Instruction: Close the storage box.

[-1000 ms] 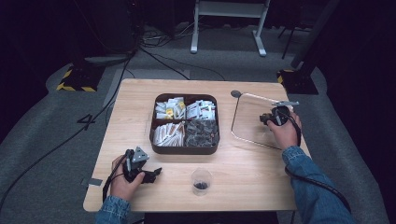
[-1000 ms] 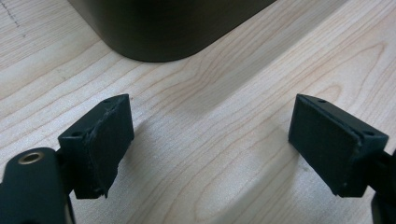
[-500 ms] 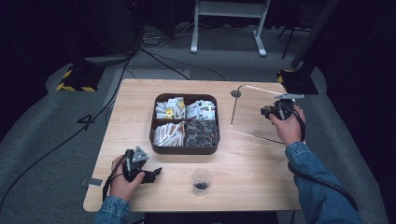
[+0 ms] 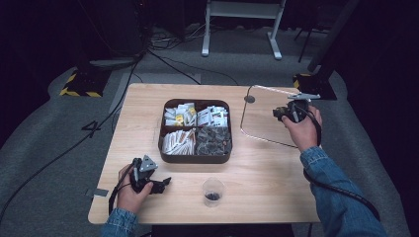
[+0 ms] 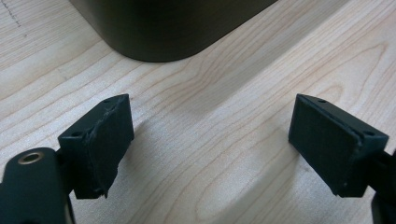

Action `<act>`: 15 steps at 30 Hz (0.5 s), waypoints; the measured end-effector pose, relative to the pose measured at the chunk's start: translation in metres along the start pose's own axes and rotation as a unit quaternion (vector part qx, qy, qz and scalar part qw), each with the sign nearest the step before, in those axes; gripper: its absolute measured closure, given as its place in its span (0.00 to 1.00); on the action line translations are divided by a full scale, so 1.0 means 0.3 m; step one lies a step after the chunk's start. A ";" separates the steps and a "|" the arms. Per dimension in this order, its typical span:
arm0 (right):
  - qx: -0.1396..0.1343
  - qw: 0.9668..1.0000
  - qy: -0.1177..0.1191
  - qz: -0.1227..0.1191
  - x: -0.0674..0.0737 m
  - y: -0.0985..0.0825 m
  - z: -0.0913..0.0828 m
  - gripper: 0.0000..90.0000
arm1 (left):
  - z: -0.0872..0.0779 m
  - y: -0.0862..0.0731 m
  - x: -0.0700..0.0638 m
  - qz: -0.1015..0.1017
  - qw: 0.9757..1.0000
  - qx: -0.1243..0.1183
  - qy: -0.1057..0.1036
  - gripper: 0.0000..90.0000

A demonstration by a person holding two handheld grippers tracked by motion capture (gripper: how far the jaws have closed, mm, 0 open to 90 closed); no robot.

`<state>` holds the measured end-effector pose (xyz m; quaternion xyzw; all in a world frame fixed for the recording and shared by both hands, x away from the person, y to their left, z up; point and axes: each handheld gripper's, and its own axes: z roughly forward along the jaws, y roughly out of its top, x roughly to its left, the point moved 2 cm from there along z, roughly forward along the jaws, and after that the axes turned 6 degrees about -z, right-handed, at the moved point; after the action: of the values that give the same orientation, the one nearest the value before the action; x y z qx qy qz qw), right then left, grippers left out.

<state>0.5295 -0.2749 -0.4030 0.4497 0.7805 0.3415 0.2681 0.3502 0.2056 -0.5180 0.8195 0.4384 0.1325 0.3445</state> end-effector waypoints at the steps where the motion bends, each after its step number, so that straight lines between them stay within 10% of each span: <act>1: -0.001 1.000 0.000 -0.002 0.011 0.011 -0.002 0.65 | 0.000 0.000 0.000 0.000 1.000 0.000 0.001 0.16; 15: -0.012 1.000 0.014 -0.017 0.161 0.126 -0.004 0.65 | 0.001 0.000 -0.001 -0.004 1.000 -0.001 0.001 0.16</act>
<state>0.5263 -0.2188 -0.3783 0.4284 0.7877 0.3520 0.2685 0.3500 0.2052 -0.5182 0.8174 0.4417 0.1326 0.3451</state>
